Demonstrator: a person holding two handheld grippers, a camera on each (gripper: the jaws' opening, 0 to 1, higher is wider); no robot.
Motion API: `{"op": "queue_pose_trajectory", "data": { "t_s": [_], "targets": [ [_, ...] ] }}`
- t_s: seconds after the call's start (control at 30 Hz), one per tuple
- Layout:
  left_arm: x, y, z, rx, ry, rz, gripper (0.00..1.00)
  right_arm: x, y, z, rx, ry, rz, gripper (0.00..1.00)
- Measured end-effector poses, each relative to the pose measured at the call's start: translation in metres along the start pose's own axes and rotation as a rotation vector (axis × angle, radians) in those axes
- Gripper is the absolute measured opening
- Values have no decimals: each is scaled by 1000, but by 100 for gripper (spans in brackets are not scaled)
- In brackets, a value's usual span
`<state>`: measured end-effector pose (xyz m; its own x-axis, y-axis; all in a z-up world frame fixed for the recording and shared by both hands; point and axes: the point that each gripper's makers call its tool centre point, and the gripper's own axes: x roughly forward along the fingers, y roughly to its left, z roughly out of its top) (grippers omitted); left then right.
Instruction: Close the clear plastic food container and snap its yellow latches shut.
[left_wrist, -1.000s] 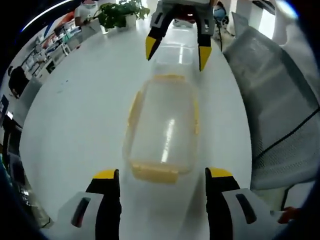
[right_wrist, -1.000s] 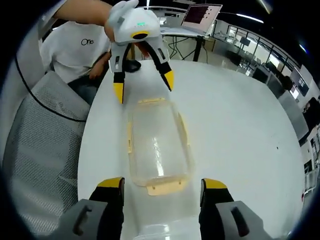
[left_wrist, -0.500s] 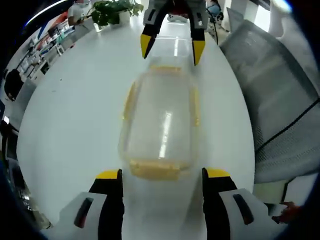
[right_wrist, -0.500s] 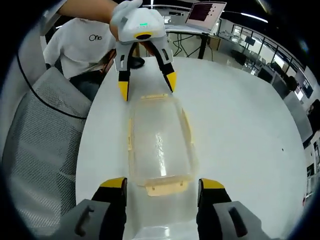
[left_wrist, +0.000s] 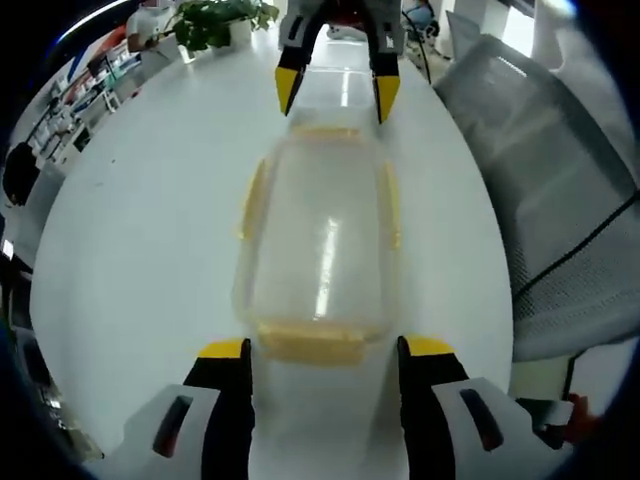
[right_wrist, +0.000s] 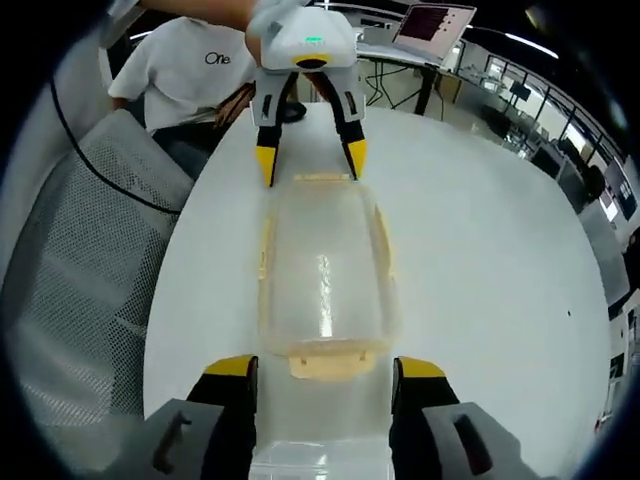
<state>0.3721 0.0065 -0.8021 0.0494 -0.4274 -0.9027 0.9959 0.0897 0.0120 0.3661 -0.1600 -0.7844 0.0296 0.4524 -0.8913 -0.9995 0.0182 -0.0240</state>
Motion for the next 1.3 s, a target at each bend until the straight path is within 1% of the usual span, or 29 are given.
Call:
{"op": "queue_pose_trajectory", "data": {
  "t_s": [0.07, 0.23, 0.37, 0.6, 0.67, 0.77, 0.8, 0.87, 0.93, 1.1, 1.3],
  "targets": [
    [1, 0, -1, 2, 0, -1, 57, 1, 0, 0, 0, 0, -1, 53],
    [2, -1, -2, 4, 0, -8, 56, 4, -3, -6, -29, 28, -9, 51],
    [1, 2, -2, -3, -7, -2, 59, 4, -5, -8, -28, 37, -10, 50],
    [0, 6, -1, -13, -13, -9, 53, 6, -7, -8, -45, 52, -8, 48],
    [1, 7, -2, -11, -12, -9, 51, 7, -7, -6, -46, 46, -5, 48],
    [1, 7, -1, 0, -15, -9, 51, 8, -6, -6, -52, 47, 0, 48],
    [1, 7, -1, 3, -17, -11, 50, 10, -7, -10, -58, 62, -3, 47],
    [1, 8, 0, 3, -19, -10, 49, 11, -7, -11, -50, 65, -1, 47],
    [1, 8, 0, 2, -20, -9, 48, 12, -7, -11, -42, 61, 0, 47],
    [1, 8, 1, 20, -25, -18, 47, 14, -8, -7, -60, 58, 4, 46],
    [1, 7, 1, 22, -27, -20, 46, 17, -12, -10, -63, 71, 4, 45]
  ]
}}
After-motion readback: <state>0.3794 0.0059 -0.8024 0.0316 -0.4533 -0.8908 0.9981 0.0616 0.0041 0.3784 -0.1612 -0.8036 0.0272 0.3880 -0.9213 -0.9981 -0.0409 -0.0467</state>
